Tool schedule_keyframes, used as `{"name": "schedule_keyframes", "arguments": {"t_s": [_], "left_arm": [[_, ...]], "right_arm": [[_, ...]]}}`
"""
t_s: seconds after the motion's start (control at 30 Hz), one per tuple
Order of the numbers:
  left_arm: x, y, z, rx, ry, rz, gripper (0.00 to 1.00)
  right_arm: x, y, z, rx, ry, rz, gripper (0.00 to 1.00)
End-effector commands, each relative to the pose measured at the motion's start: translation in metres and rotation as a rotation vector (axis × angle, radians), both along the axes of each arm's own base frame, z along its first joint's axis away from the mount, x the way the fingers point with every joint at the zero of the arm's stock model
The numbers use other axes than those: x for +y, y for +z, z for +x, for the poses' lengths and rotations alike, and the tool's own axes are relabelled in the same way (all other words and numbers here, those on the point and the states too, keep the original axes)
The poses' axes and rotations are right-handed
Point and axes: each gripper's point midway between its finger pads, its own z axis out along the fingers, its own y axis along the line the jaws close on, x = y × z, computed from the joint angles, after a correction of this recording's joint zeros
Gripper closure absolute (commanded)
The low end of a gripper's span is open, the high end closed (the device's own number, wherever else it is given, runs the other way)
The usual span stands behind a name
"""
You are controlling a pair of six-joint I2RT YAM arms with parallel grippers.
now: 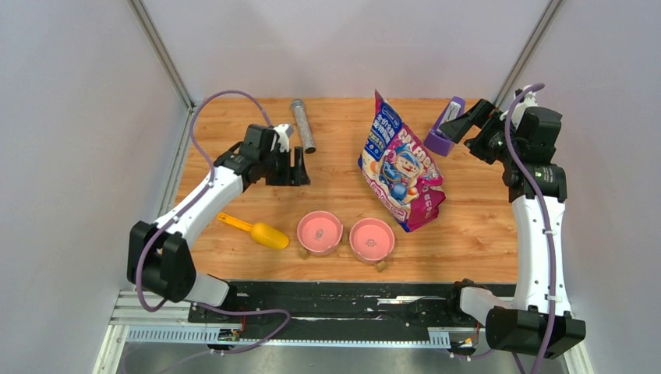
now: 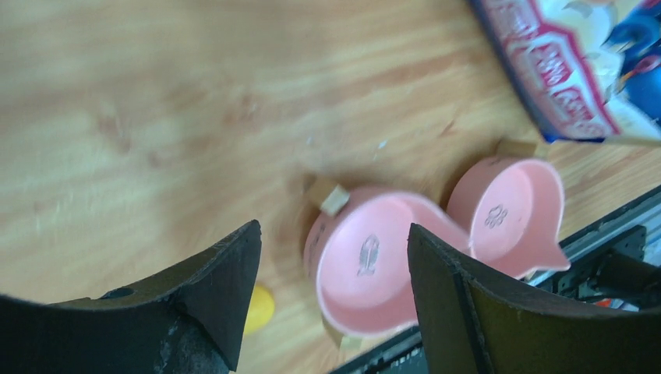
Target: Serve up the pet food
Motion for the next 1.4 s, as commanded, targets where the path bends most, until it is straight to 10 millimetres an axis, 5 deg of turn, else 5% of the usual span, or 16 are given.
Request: {"name": "schedule_keyframes", "arguments": {"t_s": [0.0, 0.2, 0.37, 0.57, 0.93, 1.13, 1.37], "left_arm": [[0.026, -0.014, -0.05, 0.132, 0.069, 0.06, 0.23], [0.023, -0.028, -0.091, 0.219, 0.049, 0.01, 0.22], [0.013, -0.033, -0.096, 0.245, 0.033, -0.039, 0.23], [0.011, -0.017, -0.073, 0.157, 0.046, -0.032, 0.22], [-0.012, 0.055, -0.012, -0.079, 0.03, -0.113, 0.21], [-0.028, 0.081, 0.019, -0.162, 0.072, -0.2, 0.2], [-0.045, 0.093, 0.052, -0.204, 0.067, -0.24, 0.2]], "right_arm": [[0.002, 0.024, 0.002, -0.088, -0.02, 0.011, 0.05], [0.012, 0.029, 0.0, -0.095, 0.012, 0.024, 0.05], [0.02, 0.015, -0.006, -0.033, 0.027, 0.036, 0.07], [0.015, -0.005, -0.016, 0.053, 0.018, -0.005, 0.06], [0.06, -0.027, -0.05, 0.067, 0.276, -0.133, 0.06], [0.047, -0.067, -0.047, 0.141, 0.156, -0.292, 0.2], [0.035, -0.08, -0.035, 0.147, 0.066, -0.311, 0.63]]}}
